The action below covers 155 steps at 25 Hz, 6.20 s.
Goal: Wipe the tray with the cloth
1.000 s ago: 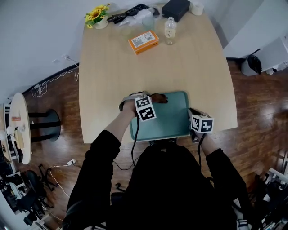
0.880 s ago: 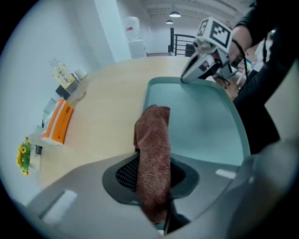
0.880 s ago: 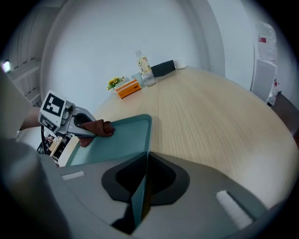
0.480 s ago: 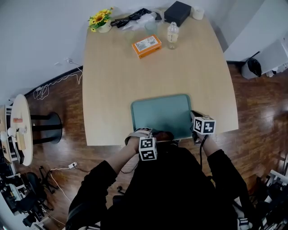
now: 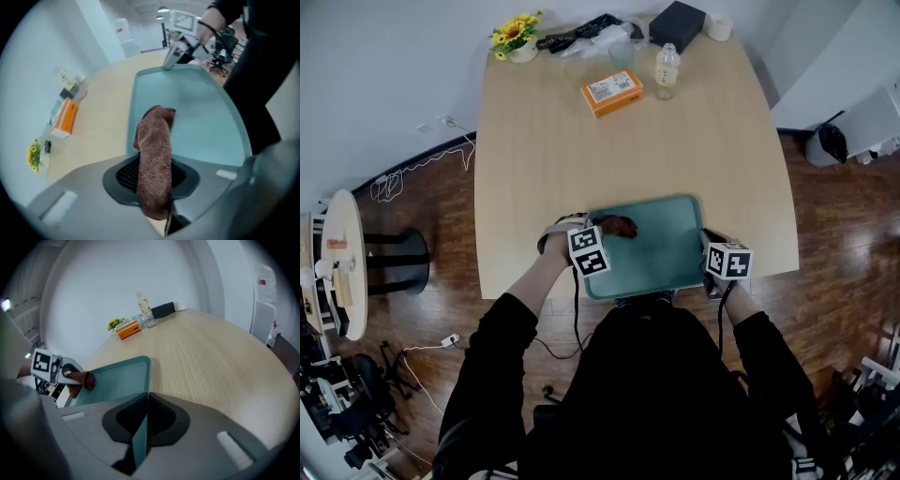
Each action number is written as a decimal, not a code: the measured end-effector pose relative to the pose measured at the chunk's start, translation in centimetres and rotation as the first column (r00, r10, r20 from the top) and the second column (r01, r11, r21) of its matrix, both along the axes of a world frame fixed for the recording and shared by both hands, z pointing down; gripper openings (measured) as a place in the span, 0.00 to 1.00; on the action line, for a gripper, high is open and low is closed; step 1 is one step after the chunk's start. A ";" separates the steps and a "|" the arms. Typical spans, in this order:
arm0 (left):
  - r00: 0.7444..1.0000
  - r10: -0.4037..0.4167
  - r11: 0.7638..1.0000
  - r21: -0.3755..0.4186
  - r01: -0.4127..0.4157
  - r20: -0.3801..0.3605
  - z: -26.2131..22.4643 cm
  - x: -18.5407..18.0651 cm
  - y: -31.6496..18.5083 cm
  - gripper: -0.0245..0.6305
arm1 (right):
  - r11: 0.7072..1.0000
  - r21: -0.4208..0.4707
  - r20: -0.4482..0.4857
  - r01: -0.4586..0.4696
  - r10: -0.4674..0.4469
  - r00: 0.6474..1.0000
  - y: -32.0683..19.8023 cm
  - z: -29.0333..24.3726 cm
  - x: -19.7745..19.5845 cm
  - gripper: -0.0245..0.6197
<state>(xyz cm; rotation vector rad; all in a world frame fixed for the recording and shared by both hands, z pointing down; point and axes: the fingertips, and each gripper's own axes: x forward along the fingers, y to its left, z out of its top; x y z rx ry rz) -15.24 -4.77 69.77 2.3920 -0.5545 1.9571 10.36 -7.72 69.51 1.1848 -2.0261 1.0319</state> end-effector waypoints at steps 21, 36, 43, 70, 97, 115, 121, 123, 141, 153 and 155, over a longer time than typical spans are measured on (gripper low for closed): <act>0.996 0.081 0.995 -0.053 -0.083 -0.042 0.7 3.8 13.5 0.14 | 1.000 0.009 -0.007 -0.017 0.017 1.000 0.0 0.3 0.2 0.06; 0.933 0.336 0.921 -0.164 -0.354 -0.127 0.3 15.7 13.3 0.15 | 0.996 0.033 -0.026 -0.086 0.087 0.996 -0.7 0.2 0.4 0.07; 0.892 0.444 0.892 -0.051 -0.448 -0.082 0.2 24.0 6.2 0.15 | 0.997 0.020 -0.014 -0.068 0.068 0.998 -0.8 0.1 1.1 0.06; 0.960 -0.223 0.975 -0.048 0.218 -0.169 -1.8 5.0 12.5 0.15 | 0.999 -0.005 0.018 -0.035 0.035 0.999 -0.4 0.5 1.4 0.06; 0.668 -0.575 0.781 -0.075 0.620 -0.472 -9.5 -0.4 3.5 0.15 | 0.996 0.041 -0.042 -0.085 0.086 0.995 -1.2 -3.3 1.6 0.06; 0.338 -0.173 0.683 0.135 0.718 -0.925 -36.0 4.4 2.8 0.15 | 0.668 0.744 0.209 -0.023 -0.199 0.957 0.3 -36.4 -7.0 0.04; 0.305 -0.358 0.536 0.074 0.841 -0.882 -28.7 -3.1 1.5 0.15 | 0.665 0.745 0.216 -0.043 -0.180 0.960 0.5 -36.6 -6.8 0.04; 0.211 -0.507 0.399 -0.011 0.917 -0.835 -22.4 -9.2 1.7 0.15 | 0.672 0.738 0.227 -0.056 -0.169 0.959 0.4 -36.4 -6.4 0.04; -0.023 -0.849 0.128 -0.247 0.960 -0.527 -4.6 -17.3 7.7 0.37 | 0.710 0.703 0.235 -0.046 -0.171 0.957 0.6 -35.4 -6.5 0.04; 0.225 -0.160 0.577 0.094 0.811 -0.961 -38.7 0.6 2.1 0.27 | 0.699 0.714 0.248 -0.039 -0.200 0.948 0.8 -35.9 -7.6 0.04; 0.201 -0.159 0.618 0.061 0.784 -0.967 -38.3 3.4 2.2 0.26 | 0.686 0.726 0.252 -0.049 -0.198 0.947 0.8 -36.2 -7.6 0.04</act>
